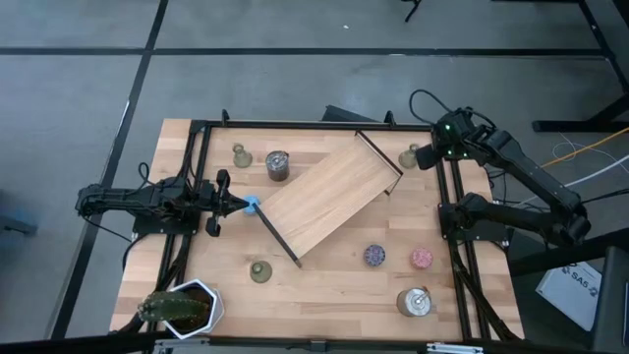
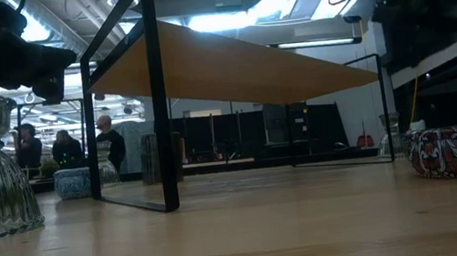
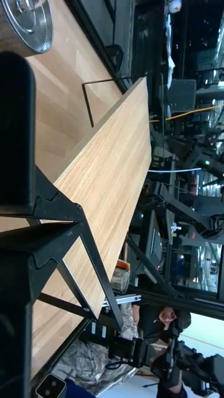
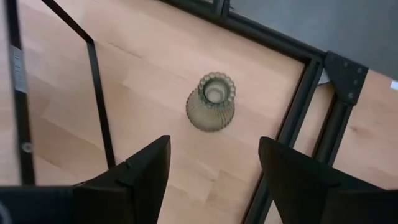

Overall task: Pick & Place candle stick holders
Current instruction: Put the top right transparent candle holder on the shelf

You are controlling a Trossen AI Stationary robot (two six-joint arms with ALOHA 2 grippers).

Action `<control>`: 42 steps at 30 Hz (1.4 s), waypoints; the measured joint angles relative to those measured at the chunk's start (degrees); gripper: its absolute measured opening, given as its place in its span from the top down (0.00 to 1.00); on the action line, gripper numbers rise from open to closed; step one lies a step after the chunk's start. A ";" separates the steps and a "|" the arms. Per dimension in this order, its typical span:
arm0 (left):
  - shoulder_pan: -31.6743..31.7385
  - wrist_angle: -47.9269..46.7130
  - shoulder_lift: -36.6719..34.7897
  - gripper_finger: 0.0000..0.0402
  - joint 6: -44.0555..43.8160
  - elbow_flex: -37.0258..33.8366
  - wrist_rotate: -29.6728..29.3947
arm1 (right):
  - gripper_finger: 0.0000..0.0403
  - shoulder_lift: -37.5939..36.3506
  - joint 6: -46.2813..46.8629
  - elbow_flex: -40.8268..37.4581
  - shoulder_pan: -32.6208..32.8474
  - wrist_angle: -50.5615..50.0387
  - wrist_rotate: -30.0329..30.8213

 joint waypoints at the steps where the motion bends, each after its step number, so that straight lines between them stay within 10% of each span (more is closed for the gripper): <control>1: 0.02 0.00 0.00 0.97 0.01 0.00 0.00 | 0.39 -0.13 0.00 -0.77 0.00 0.79 0.00; 42: 0.00 0.00 0.00 0.97 -0.01 0.00 0.00 | 0.39 13.49 0.61 -11.19 -0.02 20.91 7.02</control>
